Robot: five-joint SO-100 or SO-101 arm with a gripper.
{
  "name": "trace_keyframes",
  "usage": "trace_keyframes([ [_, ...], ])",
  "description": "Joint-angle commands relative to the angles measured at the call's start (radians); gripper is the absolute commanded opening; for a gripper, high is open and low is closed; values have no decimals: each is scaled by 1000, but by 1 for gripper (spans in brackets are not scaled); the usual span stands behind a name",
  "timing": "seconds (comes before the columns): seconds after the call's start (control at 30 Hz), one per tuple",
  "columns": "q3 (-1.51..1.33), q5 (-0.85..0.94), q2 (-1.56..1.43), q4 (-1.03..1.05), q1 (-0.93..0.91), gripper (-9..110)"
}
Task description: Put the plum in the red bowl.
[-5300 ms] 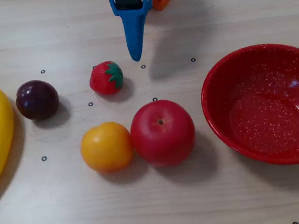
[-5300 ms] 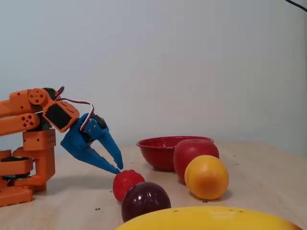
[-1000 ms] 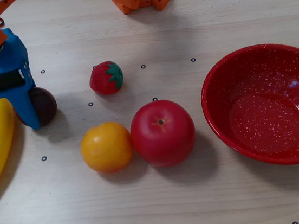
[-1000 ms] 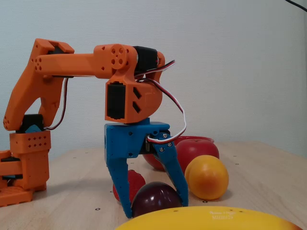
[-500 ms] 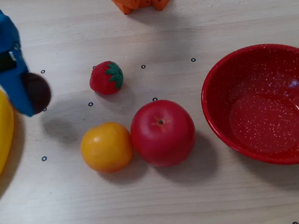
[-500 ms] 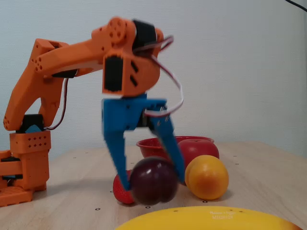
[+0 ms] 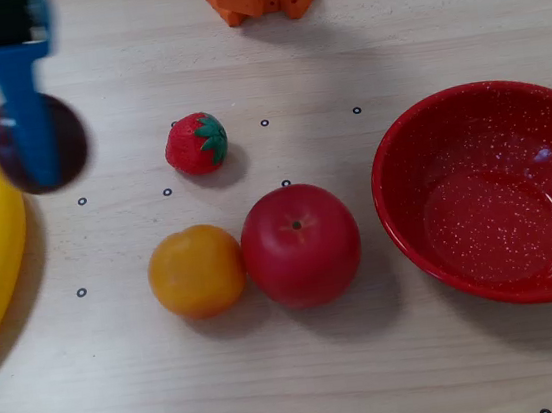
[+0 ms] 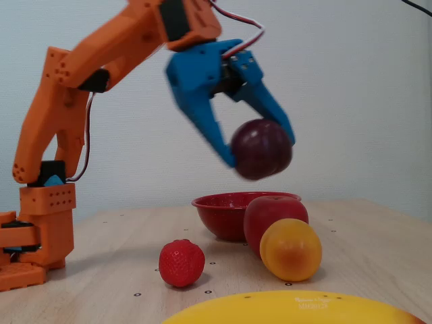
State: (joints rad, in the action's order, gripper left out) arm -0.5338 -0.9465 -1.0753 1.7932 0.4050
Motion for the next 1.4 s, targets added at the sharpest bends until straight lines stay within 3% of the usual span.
trace_keyframes([
  [0.0, 86, 77, -195, 153, -127, 0],
  [0.5, -115, 288, -330, 153, -753, 0],
  [0.77, -104, 316, -130, 152, -884, 0],
  [1.13, 104, 305, 232, 149, -913, 1],
  [1.37, 107, 328, 256, 152, -908, 30],
])
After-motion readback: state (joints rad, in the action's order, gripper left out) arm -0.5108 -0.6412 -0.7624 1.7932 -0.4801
